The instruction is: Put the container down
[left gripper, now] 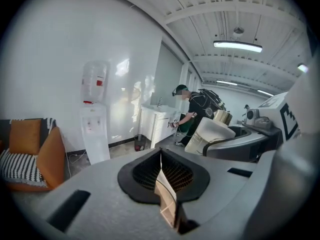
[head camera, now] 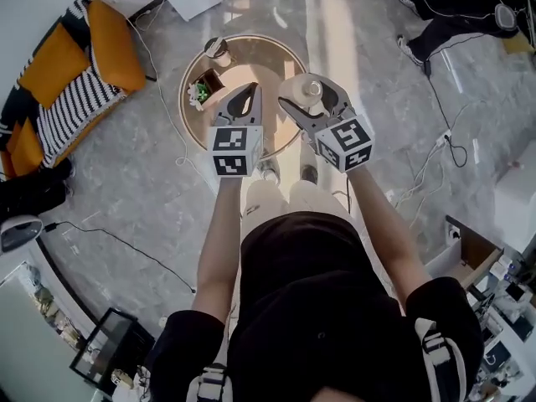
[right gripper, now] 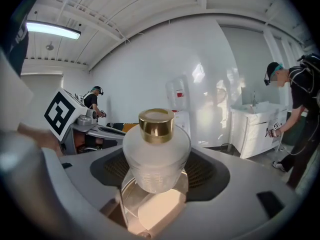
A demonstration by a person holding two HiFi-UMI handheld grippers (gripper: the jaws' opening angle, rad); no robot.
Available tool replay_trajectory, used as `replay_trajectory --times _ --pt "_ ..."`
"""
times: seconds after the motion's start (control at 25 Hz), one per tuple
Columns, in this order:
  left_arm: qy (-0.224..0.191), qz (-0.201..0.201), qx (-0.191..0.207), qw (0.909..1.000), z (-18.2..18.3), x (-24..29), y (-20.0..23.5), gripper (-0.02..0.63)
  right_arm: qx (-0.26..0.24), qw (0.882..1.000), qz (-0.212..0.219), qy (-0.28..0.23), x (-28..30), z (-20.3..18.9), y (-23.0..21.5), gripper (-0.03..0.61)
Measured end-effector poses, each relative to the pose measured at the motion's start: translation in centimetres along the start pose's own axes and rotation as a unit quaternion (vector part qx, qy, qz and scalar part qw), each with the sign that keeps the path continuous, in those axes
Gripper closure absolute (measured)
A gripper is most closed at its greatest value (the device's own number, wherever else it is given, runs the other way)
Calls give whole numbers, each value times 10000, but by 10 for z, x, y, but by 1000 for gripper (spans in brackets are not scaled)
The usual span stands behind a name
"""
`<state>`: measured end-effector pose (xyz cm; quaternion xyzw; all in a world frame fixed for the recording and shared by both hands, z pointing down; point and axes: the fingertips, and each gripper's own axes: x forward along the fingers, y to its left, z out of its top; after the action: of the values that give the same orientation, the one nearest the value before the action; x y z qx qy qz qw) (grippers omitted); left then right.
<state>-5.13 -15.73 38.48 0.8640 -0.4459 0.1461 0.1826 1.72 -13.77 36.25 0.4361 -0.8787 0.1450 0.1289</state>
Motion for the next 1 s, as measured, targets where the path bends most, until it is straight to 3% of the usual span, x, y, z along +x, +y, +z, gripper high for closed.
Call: replay_trajectory --times 0.2,0.44,0.68,1.0 --pt "281 -265 32 9992 -17 42 20 595 100 9995 -289 73 26 -18 -21 249" --pt "638 -529 -554 9950 -57 90 36 595 236 9975 -625 249 50 -54 -49 249" --pt "895 -510 -611 9928 -89 125 45 595 295 9969 -614 389 73 -91 -71 249" --pt "1013 -347 -815 9909 -148 171 47 595 511 9948 -584 659 103 -169 -106 249"
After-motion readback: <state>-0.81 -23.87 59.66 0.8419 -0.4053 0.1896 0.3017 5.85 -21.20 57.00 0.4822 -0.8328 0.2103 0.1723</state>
